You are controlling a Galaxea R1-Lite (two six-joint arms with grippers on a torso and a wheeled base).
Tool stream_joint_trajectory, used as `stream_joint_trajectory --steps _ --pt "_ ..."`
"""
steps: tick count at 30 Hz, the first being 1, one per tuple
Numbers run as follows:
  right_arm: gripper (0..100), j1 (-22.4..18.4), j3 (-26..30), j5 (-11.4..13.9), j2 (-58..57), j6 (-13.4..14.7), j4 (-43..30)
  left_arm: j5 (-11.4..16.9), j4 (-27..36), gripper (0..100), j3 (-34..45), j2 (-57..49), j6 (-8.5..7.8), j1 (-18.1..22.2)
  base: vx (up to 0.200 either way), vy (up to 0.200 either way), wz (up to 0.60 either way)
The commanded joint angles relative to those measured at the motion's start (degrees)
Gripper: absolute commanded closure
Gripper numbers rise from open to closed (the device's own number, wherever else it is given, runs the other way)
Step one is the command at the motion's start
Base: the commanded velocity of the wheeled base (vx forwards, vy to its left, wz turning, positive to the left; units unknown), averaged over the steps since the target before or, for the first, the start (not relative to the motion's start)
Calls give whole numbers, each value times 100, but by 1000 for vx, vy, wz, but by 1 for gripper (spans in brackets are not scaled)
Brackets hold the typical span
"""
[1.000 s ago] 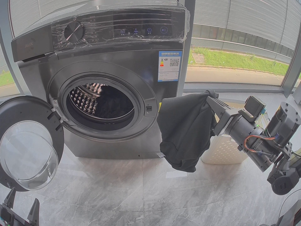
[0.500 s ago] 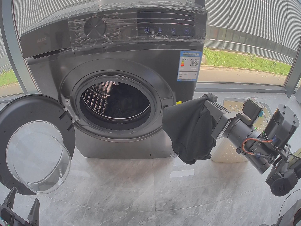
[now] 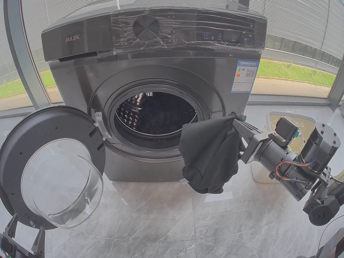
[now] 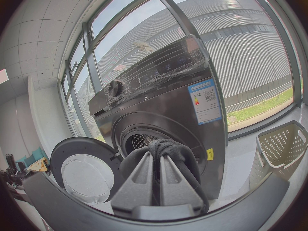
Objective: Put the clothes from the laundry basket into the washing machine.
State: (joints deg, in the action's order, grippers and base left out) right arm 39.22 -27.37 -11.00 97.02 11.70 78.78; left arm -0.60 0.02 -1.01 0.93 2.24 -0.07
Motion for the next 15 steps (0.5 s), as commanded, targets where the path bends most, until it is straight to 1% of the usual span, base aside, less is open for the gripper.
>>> stream_joint_trajectory --steps 1,15 --pt "100 7 21 1 18 -1 6 -2 -2 0 84 -93 4 -1 0 0 0" --pt "100 16 21 -8 36 -1 6 -2 -2 0 84 -93 4 -1 0 0 0"
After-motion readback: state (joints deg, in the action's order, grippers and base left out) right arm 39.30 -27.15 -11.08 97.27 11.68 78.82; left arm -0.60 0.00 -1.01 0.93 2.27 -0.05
